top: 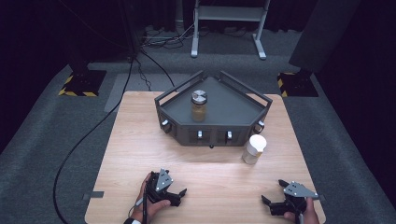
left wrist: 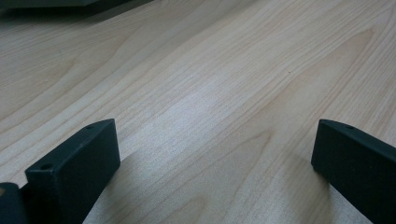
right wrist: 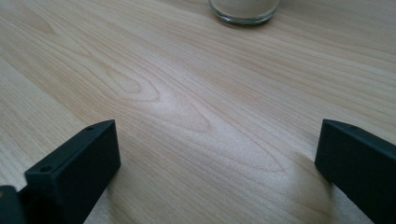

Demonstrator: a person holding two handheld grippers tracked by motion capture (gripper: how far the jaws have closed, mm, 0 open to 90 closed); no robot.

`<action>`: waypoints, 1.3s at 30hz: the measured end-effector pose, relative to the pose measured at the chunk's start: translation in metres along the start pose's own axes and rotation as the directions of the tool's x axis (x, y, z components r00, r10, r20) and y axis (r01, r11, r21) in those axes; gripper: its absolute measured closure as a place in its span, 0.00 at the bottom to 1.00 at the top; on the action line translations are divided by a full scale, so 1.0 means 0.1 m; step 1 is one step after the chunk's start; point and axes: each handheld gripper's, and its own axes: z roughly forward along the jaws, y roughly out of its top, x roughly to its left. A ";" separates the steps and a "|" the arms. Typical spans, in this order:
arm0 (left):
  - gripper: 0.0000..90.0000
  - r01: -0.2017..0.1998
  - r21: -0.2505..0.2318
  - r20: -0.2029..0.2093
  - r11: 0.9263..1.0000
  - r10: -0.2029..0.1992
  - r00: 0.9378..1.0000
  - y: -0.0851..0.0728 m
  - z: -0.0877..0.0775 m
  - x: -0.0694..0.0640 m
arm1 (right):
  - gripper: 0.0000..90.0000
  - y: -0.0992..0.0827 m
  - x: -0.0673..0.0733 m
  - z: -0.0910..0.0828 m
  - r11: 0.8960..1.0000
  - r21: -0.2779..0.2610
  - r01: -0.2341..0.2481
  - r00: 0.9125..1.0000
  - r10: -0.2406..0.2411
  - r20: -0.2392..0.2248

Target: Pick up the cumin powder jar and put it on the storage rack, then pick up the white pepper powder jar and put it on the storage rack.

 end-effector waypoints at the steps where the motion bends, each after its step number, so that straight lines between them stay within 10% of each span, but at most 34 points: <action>1: 0.01 0.000 0.000 0.000 1.000 0.000 1.000 0.00 0.00 0.00 | 0.00 0.00 0.00 0.00 1.000 0.000 0.000 1.000 0.000 0.000; 39: 0.02 0.001 -0.005 -0.009 1.000 -0.001 1.000 -0.02 -0.01 -0.03 | 0.00 0.00 0.00 0.00 1.000 0.000 -0.001 1.000 0.001 0.001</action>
